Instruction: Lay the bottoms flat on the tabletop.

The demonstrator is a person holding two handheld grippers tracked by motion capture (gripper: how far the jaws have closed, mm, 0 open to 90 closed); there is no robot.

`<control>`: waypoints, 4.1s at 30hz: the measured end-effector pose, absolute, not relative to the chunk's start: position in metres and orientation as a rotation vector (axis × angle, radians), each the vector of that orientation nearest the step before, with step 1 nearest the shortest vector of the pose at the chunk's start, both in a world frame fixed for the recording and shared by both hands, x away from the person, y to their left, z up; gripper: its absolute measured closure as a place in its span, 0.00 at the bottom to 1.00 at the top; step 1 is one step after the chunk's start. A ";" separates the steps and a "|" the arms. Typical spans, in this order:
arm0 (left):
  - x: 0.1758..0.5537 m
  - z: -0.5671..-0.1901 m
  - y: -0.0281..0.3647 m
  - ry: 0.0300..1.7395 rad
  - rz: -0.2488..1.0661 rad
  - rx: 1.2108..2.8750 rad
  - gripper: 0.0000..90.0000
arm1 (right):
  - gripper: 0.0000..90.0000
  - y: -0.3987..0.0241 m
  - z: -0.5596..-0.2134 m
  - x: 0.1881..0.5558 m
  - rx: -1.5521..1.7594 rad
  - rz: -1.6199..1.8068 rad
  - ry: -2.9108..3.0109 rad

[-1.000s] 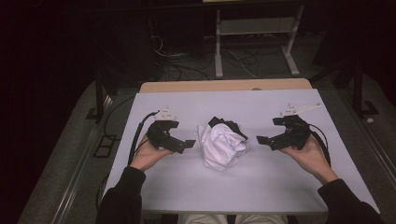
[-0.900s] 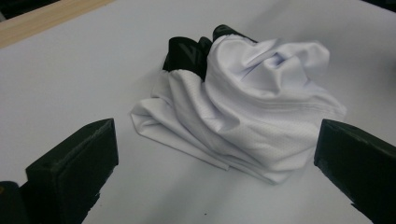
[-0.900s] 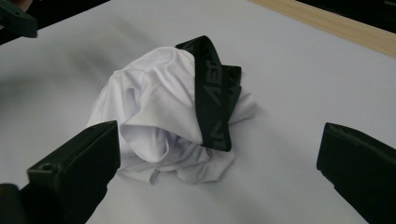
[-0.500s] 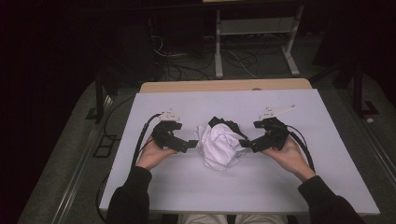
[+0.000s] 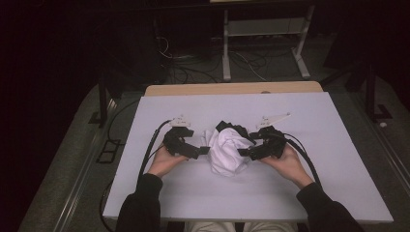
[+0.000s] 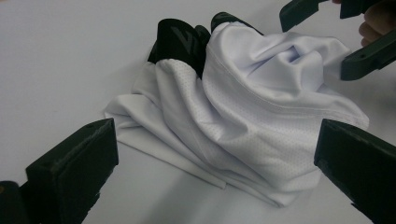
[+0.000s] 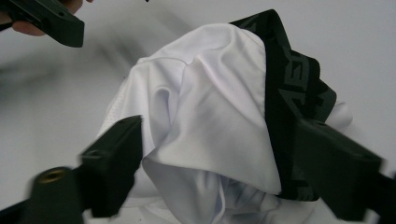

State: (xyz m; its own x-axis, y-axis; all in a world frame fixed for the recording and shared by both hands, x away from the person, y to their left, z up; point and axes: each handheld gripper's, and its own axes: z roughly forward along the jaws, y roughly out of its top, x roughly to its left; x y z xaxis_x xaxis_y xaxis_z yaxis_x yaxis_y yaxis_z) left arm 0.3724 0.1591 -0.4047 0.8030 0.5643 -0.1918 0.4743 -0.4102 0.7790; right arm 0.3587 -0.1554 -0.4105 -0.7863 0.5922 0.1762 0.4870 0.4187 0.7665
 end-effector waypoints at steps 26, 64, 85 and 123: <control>0.391 -0.428 0.151 0.887 0.044 2.071 0.00 | 0.94 -0.266 -0.410 0.365 1.332 1.144 2.313; 0.343 -0.449 0.030 0.755 0.140 2.240 0.71 | 0.94 -0.275 -0.416 0.367 1.383 1.193 2.272; 0.321 -0.395 0.043 0.637 -0.130 2.208 0.91 | 0.94 -0.273 -0.407 0.353 1.349 1.216 2.290; 0.405 -0.397 0.100 0.998 -0.086 2.112 0.43 | 0.93 -0.292 -0.423 0.304 1.341 1.111 2.424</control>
